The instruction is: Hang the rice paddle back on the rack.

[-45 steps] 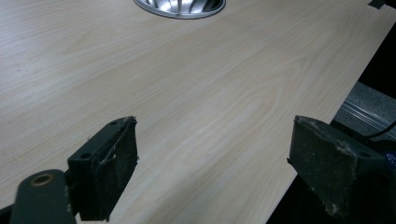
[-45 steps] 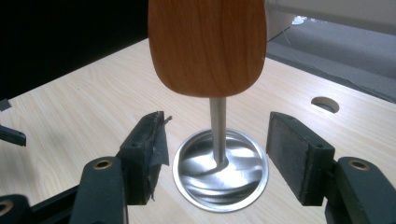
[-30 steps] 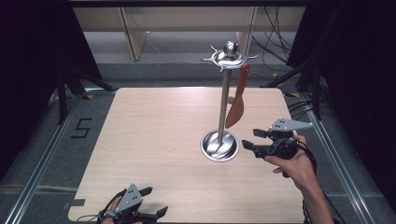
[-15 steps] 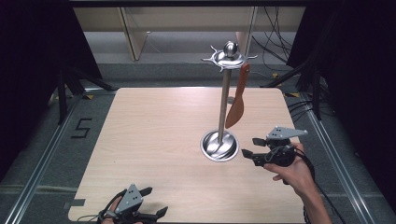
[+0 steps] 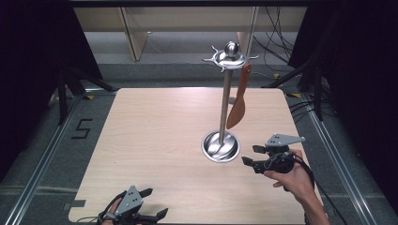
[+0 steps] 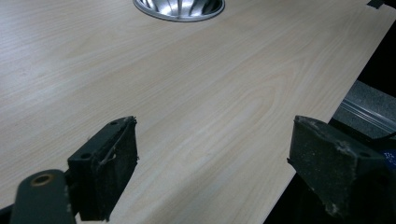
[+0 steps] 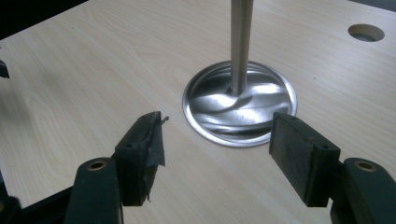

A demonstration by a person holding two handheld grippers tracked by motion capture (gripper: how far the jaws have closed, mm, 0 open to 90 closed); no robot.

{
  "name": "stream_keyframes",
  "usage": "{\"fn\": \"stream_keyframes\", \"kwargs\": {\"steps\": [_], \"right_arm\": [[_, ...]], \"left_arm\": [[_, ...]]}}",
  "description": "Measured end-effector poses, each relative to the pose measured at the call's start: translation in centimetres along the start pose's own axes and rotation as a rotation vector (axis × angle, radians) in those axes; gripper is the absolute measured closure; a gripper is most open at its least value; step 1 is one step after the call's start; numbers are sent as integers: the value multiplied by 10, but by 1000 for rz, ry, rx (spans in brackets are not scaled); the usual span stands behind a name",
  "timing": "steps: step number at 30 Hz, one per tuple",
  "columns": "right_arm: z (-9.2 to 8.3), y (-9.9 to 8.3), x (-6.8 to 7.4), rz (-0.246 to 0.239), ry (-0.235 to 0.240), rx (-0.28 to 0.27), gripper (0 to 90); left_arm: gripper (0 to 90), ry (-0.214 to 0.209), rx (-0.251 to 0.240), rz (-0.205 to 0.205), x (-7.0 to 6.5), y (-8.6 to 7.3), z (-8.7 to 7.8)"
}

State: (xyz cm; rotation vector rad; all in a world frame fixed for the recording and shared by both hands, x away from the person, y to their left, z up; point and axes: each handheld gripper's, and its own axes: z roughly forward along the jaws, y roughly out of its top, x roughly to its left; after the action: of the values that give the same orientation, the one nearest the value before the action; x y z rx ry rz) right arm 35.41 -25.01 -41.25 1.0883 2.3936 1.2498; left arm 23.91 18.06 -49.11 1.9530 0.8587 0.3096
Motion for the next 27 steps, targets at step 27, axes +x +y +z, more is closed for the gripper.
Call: {"fn": "stream_keyframes", "kwargs": {"steps": [27], "right_arm": [[0,-24,6,-12,5,24,330]], "left_arm": [[148,2,3,32,2,0,-1]]}}
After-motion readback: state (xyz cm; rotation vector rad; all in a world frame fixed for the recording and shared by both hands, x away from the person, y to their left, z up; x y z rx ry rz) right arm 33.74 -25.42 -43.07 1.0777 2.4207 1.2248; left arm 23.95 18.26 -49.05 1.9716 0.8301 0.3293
